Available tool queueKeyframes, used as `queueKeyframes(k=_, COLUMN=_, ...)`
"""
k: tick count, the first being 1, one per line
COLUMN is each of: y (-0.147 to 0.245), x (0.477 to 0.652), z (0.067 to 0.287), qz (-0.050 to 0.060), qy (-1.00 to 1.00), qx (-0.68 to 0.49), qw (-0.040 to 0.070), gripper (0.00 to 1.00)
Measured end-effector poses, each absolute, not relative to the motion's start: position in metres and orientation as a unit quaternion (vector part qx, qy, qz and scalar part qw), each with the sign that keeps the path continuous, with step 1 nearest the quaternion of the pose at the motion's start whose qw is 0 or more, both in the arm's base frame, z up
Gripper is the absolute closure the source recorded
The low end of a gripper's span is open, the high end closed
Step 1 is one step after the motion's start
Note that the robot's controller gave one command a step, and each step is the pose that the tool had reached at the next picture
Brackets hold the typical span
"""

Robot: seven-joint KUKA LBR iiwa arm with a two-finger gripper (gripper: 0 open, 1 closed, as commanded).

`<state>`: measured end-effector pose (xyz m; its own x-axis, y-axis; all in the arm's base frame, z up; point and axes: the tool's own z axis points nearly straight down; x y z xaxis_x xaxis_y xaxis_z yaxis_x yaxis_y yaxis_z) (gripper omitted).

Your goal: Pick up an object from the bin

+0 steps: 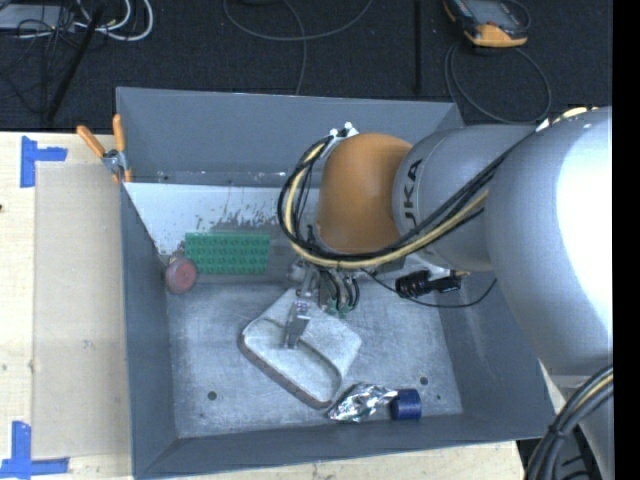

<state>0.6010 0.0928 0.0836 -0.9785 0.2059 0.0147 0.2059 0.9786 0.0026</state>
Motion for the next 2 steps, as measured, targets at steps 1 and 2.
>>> queueKeyframes(k=1, y=0.0932, x=0.6029, z=0.1635, qz=-0.001, qy=-0.995, qx=-0.102, qw=-0.004, gripper=1.0)
queueKeyframes(k=2, y=0.093, x=0.6029, z=0.1658, qz=0.0, qy=-0.995, qx=-0.102, qw=0.0, gripper=1.0)
